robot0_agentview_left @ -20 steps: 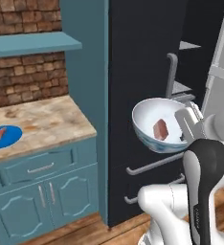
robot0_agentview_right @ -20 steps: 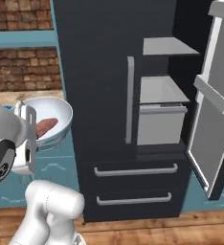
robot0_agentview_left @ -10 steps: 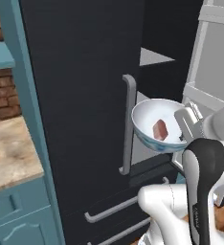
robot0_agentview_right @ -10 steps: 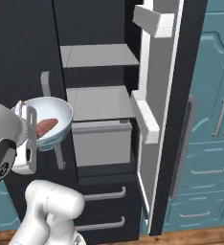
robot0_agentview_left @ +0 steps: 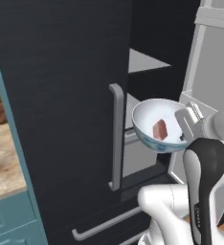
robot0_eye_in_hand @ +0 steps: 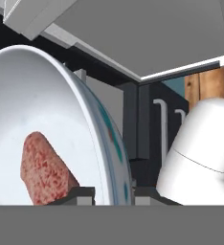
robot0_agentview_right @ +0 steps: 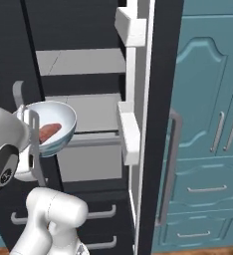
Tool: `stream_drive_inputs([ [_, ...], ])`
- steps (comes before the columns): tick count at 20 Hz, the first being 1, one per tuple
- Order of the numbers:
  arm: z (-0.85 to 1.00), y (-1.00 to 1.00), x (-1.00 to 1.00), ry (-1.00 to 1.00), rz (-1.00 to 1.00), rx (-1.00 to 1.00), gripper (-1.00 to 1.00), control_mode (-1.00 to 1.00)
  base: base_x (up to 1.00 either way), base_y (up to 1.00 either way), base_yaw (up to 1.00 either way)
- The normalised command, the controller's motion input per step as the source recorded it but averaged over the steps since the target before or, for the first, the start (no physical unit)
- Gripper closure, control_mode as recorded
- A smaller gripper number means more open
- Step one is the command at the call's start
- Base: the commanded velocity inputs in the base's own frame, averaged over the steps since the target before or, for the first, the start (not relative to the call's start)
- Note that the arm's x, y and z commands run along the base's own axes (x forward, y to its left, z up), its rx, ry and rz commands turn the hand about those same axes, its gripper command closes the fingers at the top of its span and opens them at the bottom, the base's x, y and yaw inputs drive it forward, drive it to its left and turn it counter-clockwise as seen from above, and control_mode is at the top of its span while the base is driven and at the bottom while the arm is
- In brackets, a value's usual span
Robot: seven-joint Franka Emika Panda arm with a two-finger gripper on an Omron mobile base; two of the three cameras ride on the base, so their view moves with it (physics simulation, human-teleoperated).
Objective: Place one of the steaks on the plate and the other in the bowl. Then place the bowl in the fridge.
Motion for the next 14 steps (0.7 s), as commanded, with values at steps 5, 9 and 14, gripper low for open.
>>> stream_drive_inputs([
  [5,0.0,0.0,0.0,0.0,0.0,0.0,1.0,1.0,0.9,-0.48,0.11],
  [9,0.0,0.0,0.0,0.0,0.0,0.0,1.0,1.0,0.29,-0.54,0.19],
  [14,0.01,0.05,0.06,-0.01,-0.02,0.0,1.0,-1.0,0.07,-0.07,0.04],
])
